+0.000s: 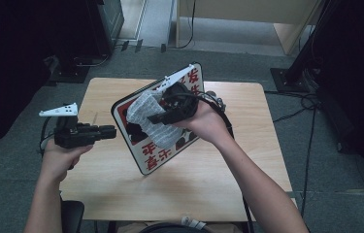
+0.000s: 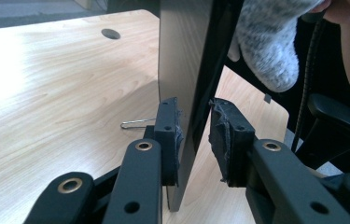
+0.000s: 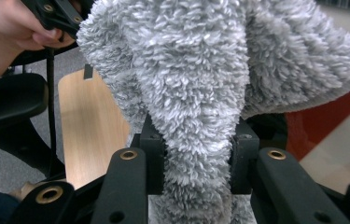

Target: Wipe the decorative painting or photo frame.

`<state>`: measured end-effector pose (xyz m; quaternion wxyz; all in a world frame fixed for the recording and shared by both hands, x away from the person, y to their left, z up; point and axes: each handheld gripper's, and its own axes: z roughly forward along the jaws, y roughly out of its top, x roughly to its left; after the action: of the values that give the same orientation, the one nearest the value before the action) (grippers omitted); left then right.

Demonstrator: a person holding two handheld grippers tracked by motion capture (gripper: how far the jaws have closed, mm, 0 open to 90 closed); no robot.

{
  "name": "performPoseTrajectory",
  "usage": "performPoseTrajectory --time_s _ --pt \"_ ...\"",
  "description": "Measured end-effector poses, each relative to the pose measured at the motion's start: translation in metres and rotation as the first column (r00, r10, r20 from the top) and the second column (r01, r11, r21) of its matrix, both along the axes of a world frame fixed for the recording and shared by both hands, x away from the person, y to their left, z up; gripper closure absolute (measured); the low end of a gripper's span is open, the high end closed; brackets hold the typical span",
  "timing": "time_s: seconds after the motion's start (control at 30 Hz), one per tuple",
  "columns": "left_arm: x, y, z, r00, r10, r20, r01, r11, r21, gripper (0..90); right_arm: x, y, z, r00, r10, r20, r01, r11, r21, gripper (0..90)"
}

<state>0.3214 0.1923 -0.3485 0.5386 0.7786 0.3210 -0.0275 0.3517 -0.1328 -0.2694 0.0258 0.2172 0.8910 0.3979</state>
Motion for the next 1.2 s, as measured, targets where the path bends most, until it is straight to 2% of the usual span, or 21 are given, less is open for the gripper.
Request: performPoseTrajectory --time_s 0.23,0.4,0.7,1.2 --pt "0.009 -0.002 -0.005 0.9998 0.016 -0.008 -0.016 0.9999 0.001 73.9 0.001 0.016 0.021 0.9997 0.011 0.022 -0.011 0.9999 -0.003 66.8" --pt "0.015 -0.007 -0.008 0.9999 0.015 -0.003 -0.015 0.9999 0.006 73.5 0.001 0.029 0.026 0.9992 0.027 0.028 -0.027 0.9996 -0.012 66.7" --pt "0.019 -0.009 -0.01 0.9999 0.011 -0.004 -0.011 0.9999 -0.013 72.5 0.005 0.043 0.025 0.9987 0.04 0.032 -0.039 0.9987 -0.033 66.3" --pt "0.019 -0.01 -0.011 1.0 0.004 0.001 -0.004 0.9999 -0.013 73.0 0.005 0.049 0.019 0.9986 0.049 0.023 -0.048 0.9979 -0.044 66.2"
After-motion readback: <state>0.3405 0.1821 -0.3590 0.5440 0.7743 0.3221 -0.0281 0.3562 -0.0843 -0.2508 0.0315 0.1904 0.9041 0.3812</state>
